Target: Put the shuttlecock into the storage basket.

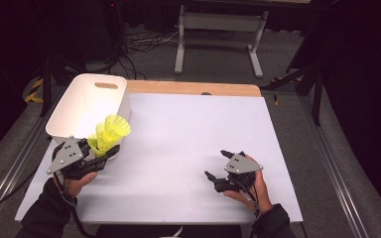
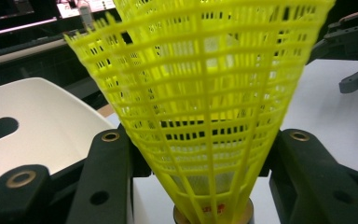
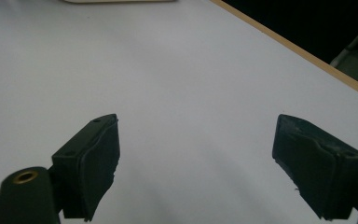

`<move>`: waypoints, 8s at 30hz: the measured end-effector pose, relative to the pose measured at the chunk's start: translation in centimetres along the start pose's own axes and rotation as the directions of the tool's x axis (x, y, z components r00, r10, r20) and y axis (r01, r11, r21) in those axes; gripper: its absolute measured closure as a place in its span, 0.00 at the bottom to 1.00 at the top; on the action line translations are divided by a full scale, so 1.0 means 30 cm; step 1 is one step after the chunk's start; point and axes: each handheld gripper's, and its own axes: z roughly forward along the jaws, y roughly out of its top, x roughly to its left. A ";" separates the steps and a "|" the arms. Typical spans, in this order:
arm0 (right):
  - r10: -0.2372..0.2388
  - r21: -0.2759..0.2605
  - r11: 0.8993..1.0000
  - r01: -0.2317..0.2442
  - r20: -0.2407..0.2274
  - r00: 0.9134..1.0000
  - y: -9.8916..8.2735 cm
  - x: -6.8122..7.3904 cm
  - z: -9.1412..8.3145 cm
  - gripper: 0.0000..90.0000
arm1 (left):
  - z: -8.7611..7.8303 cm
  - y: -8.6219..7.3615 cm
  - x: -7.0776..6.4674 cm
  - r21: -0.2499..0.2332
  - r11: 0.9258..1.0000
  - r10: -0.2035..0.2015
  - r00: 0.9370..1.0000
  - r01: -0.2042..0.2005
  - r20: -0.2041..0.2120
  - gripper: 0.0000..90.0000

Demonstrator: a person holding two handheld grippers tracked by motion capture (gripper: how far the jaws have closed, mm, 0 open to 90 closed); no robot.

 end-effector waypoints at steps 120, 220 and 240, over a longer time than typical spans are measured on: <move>0.012 0.008 1.000 -0.013 0.030 0.999 0.003 -0.089 0.016 0.19 | 0.206 0.220 0.475 0.247 0.962 -0.075 0.983 0.116 -0.168 0.63; 0.023 0.040 0.999 -0.023 0.019 1.000 -0.032 -0.148 0.009 0.19 | 0.394 0.124 0.533 0.708 0.704 0.054 0.989 0.060 -0.137 0.13; 0.014 0.016 1.000 -0.015 0.033 0.999 -0.023 -0.134 -0.006 0.19 | 0.288 0.218 0.477 0.566 0.824 0.093 0.986 0.003 -0.142 0.13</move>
